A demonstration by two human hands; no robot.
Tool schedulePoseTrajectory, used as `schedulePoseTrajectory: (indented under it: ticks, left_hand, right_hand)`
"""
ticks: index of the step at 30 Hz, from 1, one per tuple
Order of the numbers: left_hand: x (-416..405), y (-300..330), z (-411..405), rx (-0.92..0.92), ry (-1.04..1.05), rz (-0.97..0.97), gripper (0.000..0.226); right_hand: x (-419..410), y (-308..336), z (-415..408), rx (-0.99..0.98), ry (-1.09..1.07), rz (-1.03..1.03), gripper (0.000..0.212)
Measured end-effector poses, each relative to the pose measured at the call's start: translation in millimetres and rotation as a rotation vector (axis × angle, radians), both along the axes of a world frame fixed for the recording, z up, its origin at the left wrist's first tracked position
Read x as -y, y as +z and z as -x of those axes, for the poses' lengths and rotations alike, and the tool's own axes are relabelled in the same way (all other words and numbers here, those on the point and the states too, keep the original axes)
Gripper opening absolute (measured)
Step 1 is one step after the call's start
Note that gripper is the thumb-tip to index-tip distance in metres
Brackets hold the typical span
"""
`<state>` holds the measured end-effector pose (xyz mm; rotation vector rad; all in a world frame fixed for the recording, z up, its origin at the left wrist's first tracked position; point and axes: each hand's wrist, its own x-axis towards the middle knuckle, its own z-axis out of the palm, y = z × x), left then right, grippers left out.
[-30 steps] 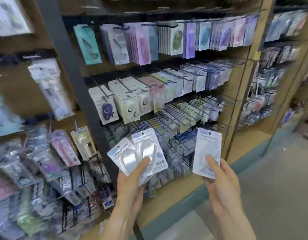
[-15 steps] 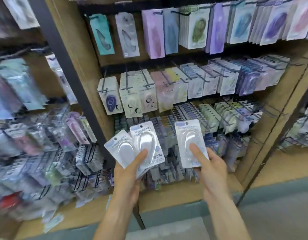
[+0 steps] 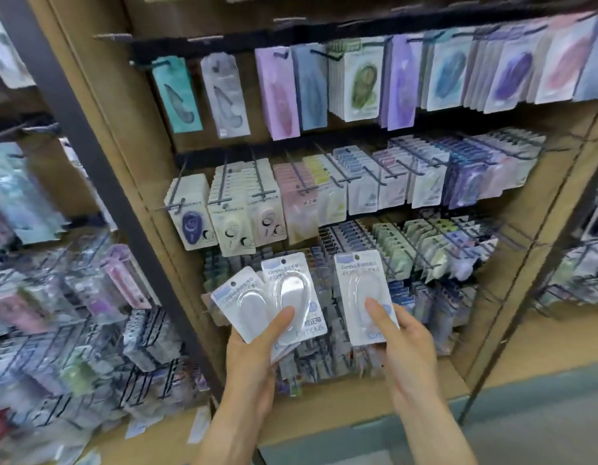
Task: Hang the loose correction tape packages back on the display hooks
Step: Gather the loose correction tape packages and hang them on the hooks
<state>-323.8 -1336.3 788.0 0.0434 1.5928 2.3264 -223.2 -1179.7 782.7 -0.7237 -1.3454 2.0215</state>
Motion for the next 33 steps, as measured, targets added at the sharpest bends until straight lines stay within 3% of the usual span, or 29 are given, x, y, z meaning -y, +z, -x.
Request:
schedulePoseTrajectory:
  ticks: [4, 7, 11, 15, 19, 33]
  left_hand:
    - [-48.0, 7.0, -3.4, -0.029, -0.126, 0.021, 0.059]
    - [-69.4, 10.4, -3.5, -0.029, -0.172, 0.025, 0.065]
    - [-82.7, 16.1, 2.4, -0.013, -0.164, 0.020, 0.062]
    - [-89.8, 21.9, 12.7, 0.006, -0.130, -0.001, 0.058]
    - [-95.7, 25.4, 21.2, 0.017, -0.110, 0.007, 0.060]
    - [-110.6, 23.3, 34.6, 0.043, -0.119, 0.007, 0.062]
  right_hand:
    - [-38.6, -7.1, -14.9, -0.008, -0.135, 0.036, 0.038]
    - [-59.0, -5.1, -13.2, -0.039, -0.151, 0.021, 0.027]
    - [-84.4, 6.9, 17.7, -0.037, -0.080, 0.014, 0.049]
    - [-114.1, 26.2, 60.9, -0.065, -0.039, 0.040, 0.024]
    - [-137.1, 41.0, 87.7, -0.081, -0.037, 0.023, 0.014]
    - [-161.3, 47.3, 148.8, 0.034, -0.079, 0.080, 0.024]
